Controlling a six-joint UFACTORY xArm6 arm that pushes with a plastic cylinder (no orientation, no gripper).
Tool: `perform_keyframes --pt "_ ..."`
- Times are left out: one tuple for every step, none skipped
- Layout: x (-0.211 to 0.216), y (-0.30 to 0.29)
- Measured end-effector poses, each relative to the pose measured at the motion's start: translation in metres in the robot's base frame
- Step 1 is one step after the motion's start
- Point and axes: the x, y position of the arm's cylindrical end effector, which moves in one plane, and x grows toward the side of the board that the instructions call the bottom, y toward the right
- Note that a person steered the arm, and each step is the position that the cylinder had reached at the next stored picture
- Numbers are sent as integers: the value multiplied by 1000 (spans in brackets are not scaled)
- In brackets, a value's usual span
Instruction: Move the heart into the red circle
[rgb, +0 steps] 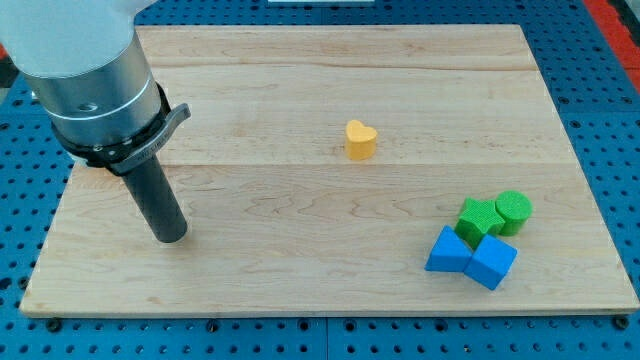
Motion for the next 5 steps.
perform_keyframes --pt "-1 5" --pt "-3 10" --pt "-8 10" --pt "-9 10" --pt "-9 10"
